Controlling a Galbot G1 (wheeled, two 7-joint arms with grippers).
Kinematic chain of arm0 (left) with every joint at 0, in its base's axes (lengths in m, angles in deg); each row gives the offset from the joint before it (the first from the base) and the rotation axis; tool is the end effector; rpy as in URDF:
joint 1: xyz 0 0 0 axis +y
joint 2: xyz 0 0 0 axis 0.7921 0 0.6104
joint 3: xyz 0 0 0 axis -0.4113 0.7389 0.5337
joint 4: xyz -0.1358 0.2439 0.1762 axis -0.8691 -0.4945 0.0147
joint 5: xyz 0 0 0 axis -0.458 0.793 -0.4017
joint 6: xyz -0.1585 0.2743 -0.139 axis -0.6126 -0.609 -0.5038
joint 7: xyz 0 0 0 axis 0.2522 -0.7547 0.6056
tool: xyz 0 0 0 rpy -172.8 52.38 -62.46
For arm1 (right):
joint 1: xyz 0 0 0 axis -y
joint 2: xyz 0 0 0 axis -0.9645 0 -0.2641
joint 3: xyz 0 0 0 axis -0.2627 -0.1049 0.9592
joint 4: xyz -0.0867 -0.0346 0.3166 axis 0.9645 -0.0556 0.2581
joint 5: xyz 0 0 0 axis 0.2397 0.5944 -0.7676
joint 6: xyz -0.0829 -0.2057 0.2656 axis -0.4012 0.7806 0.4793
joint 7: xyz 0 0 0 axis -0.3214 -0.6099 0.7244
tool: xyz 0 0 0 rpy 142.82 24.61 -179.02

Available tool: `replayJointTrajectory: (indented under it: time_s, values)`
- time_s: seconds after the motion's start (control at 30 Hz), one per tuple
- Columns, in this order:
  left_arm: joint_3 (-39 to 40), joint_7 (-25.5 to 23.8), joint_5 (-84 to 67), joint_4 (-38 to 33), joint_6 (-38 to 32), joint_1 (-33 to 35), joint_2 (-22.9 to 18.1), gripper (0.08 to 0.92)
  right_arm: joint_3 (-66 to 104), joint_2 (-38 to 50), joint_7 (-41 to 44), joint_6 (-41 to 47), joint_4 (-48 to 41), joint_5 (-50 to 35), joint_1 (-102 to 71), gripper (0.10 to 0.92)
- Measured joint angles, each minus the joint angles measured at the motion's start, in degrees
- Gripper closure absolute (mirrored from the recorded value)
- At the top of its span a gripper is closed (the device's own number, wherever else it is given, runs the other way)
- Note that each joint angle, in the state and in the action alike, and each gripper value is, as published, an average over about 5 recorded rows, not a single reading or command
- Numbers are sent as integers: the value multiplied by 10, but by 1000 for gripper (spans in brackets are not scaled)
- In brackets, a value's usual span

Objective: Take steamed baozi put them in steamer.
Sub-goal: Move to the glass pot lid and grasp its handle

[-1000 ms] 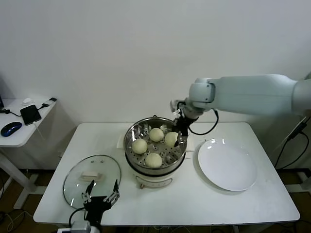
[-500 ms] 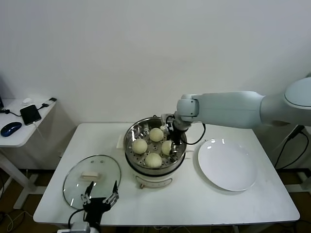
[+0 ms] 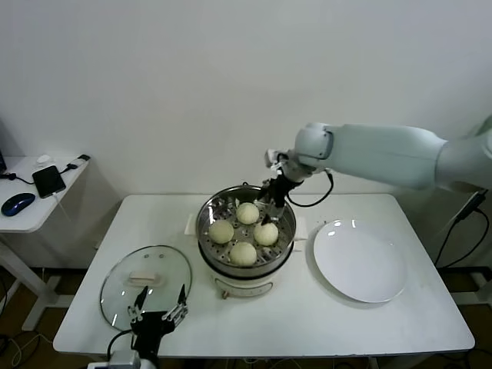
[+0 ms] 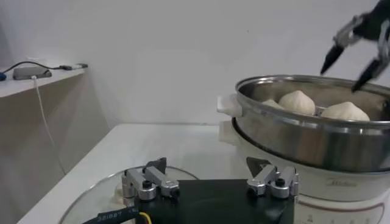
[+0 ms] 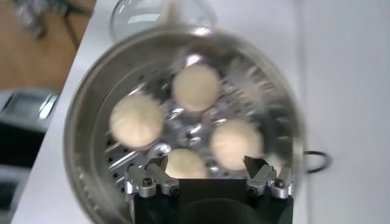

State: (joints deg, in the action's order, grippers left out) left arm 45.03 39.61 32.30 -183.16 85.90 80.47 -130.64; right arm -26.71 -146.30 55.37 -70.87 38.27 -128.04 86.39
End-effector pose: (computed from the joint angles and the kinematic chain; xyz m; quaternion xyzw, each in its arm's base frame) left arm 0.1194 -0.0070 -0.2761 0.0247 -0.9867 0.0075 0.1606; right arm 0.5547 0.0360 -0.0494 0.5754 -0.6373 0.4228 0.2899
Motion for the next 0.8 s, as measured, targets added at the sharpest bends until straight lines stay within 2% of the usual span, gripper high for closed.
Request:
replayJointTrajectory:
  time_s: [0.27, 0.5, 0.63, 0.8]
  values:
    - [1, 1, -11, -1, -1, -8, 4, 177, 206, 106, -153, -33, 9, 11, -113, 202]
    - [-5, 9, -20, -1, 0, -25, 13, 177, 466, 202, -286, -48, 79, 53, -335, 203]
    - [-8, 12, -21, 3, -4, -38, 20, 177, 620, 223, -326, -73, 126, 93, -488, 202]
    - [-13, 11, -11, 13, -15, -49, 36, 177, 811, 206, -347, -124, 161, 146, -679, 203]
